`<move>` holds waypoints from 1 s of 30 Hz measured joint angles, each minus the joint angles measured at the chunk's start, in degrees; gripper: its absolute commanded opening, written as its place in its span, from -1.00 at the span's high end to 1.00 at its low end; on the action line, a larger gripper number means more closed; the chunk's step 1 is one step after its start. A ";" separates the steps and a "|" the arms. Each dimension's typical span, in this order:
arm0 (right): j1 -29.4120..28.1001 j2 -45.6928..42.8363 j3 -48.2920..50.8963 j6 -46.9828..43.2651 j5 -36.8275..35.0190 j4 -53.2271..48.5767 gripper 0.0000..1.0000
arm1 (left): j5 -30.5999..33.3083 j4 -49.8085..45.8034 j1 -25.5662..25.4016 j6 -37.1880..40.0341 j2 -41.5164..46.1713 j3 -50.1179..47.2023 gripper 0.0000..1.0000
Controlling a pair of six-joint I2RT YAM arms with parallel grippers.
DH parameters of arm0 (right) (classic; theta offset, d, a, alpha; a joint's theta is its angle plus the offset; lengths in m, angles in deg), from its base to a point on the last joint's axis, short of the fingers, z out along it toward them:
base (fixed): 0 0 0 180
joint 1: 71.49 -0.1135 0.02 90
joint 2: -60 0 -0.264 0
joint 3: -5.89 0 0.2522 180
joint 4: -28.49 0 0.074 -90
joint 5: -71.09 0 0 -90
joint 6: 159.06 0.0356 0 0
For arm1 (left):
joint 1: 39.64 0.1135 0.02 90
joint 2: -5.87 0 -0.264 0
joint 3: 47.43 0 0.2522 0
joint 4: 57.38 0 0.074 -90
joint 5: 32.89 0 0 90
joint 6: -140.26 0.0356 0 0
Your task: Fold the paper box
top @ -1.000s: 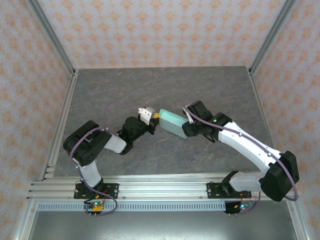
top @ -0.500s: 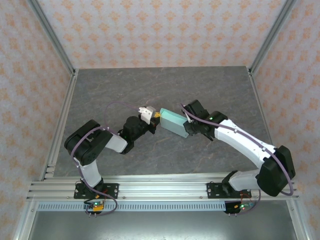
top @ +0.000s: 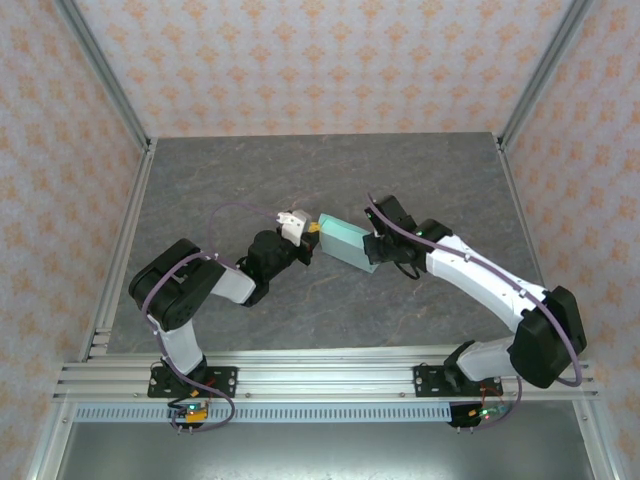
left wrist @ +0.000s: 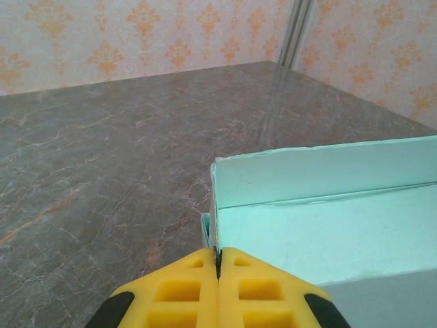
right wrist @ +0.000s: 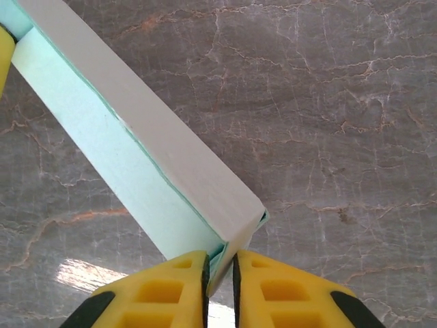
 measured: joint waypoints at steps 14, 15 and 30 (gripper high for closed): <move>0.04 0.04 0.02 7.69 -0.92 2.80 0.66 | 4.17 -2.56 -0.90 -1.25 0.42 1.01 0.89; 0.04 0.04 0.02 7.72 -0.92 2.80 0.66 | 4.44 -2.62 -1.03 -1.27 0.42 1.03 0.89; 0.09 1.99 -2.62 12.26 -0.83 2.54 0.70 | 9.11 -5.35 -1.86 -3.56 1.25 1.66 0.89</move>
